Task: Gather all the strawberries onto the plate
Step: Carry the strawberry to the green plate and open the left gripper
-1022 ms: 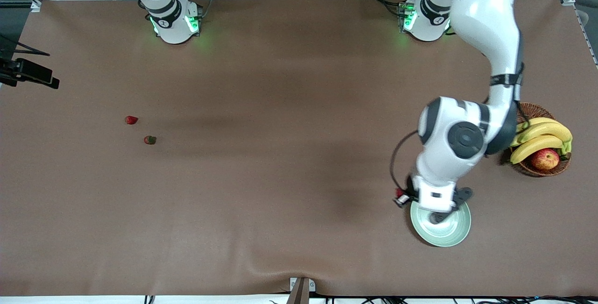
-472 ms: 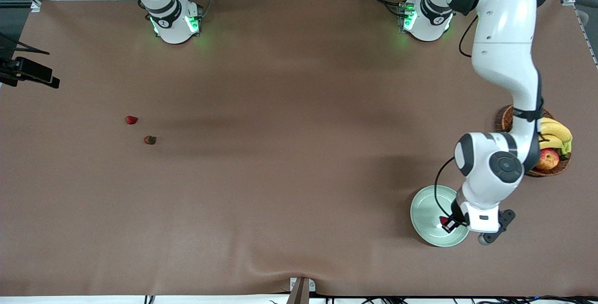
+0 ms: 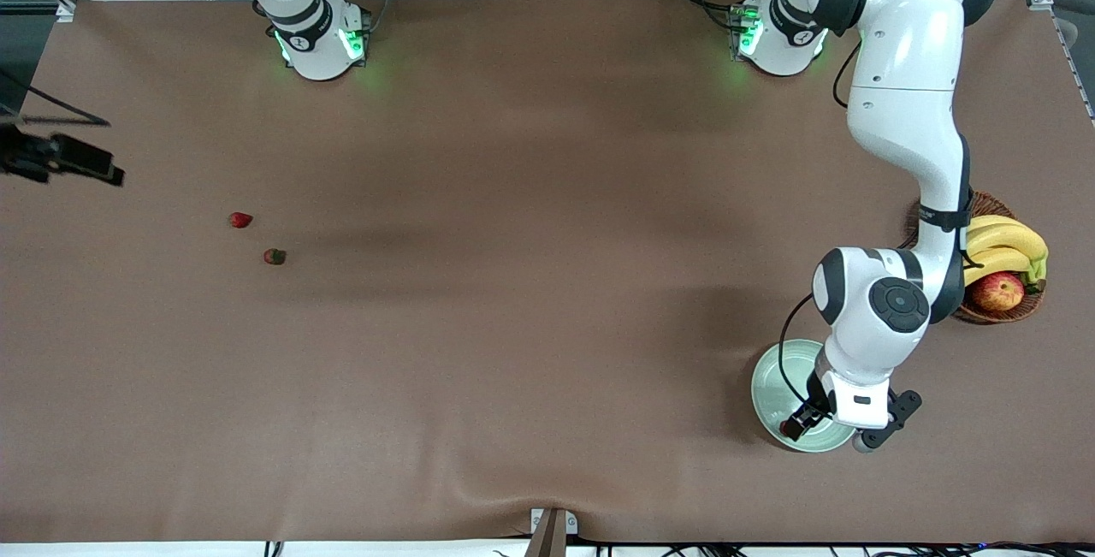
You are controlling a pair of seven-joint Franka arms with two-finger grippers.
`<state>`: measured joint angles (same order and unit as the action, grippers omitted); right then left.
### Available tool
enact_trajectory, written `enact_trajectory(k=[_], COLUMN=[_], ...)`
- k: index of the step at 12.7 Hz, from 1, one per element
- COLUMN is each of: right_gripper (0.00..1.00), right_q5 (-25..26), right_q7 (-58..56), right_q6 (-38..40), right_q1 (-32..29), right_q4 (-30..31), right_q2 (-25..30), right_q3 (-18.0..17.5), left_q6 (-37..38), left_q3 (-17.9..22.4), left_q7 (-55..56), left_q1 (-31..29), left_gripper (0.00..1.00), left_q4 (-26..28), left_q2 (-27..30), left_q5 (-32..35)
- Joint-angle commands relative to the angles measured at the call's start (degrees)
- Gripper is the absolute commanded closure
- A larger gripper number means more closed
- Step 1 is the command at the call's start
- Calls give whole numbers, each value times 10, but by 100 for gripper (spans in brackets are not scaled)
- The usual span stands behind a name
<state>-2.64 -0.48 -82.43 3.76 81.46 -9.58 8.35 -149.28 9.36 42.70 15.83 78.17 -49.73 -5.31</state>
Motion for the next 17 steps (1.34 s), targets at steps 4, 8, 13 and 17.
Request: enact_trajectory(k=[4, 8, 13, 17], right_gripper=[0, 0, 0, 24], right_q5=[-7, -7, -7, -7], right_q7=[1, -31, -87, -102], right_q6=[-255, -399, -410, -405], right_q1=[-3, -2, -8, -9], right_q4=[228, 312, 314, 326], right_q2=[-77, -146, -194, -200], right_q3=[-4, -5, -5, -5], left_q6=[28, 104, 106, 105], left_q3=[0, -52, -106, -106], left_q7=[-19, -15, 11, 3], left_q1=[28, 38, 44, 42], left_gripper=[0, 0, 0, 0], left_q4=[140, 166, 164, 162], left_q2=[154, 219, 206, 191], left_q5=[14, 7, 7, 8])
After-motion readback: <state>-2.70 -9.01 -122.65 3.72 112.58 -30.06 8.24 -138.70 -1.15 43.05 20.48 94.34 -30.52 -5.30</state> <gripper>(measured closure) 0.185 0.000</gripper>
